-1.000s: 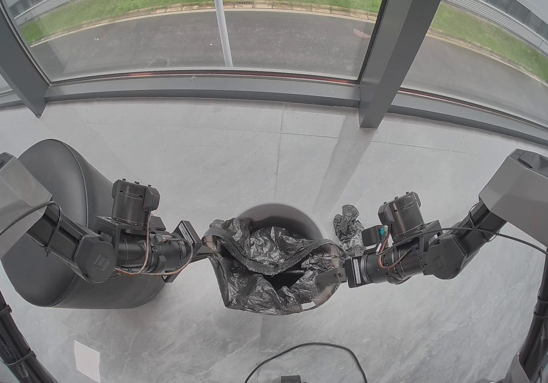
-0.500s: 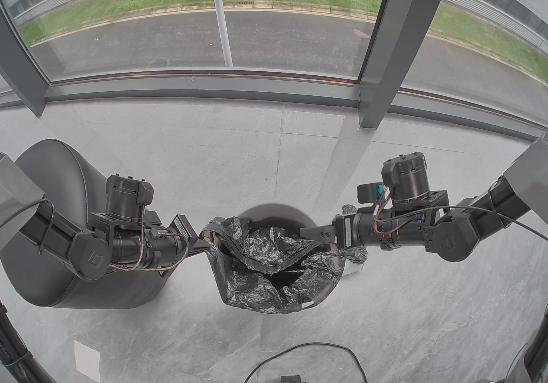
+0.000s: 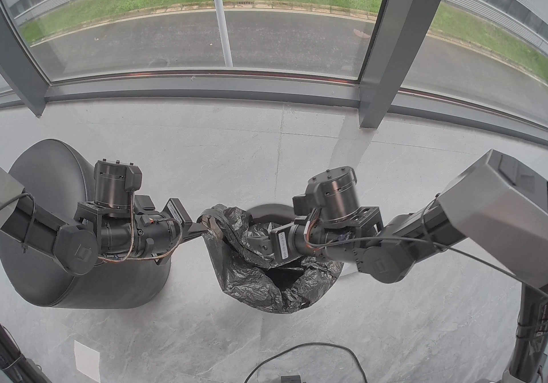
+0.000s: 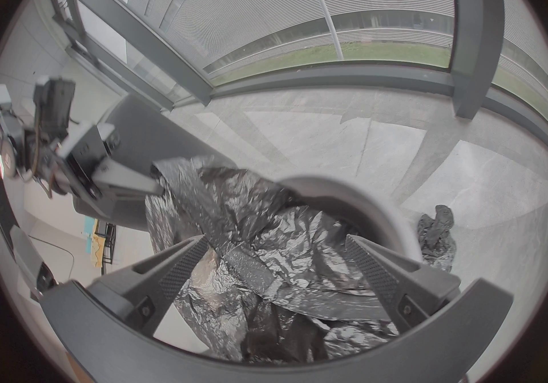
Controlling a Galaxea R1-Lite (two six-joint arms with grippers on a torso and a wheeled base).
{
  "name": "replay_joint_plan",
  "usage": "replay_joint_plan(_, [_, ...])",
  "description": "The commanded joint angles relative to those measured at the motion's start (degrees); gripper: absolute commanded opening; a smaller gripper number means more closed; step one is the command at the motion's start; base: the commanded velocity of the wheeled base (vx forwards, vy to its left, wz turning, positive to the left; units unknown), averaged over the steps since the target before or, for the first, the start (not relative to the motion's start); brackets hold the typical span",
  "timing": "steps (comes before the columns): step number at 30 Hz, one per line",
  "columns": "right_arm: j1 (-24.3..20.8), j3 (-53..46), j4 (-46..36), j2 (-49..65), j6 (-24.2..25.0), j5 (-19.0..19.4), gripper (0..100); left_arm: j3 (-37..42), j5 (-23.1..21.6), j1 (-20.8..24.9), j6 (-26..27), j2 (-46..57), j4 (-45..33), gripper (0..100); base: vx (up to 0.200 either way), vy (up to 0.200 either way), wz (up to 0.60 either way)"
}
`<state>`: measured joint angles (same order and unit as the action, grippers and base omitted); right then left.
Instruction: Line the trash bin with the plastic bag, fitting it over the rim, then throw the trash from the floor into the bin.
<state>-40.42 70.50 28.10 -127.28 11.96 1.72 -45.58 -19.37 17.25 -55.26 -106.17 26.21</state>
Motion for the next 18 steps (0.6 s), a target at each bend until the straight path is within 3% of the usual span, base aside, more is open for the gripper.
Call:
replay_joint_plan(1, [-2.5,2.1,0.1,-5.3,-0.3,-0.5,100,-0.6,-0.1,0.2,0.0,1.1,0.0,0,0.000,0.000,0.00])
replay_joint_plan(18, [-1.7,7.4,-0.1,-9.9,-2.4,-0.7,100,-1.0,-0.1,0.7,-0.2,0.7,0.0,0,0.000,0.000,0.00])
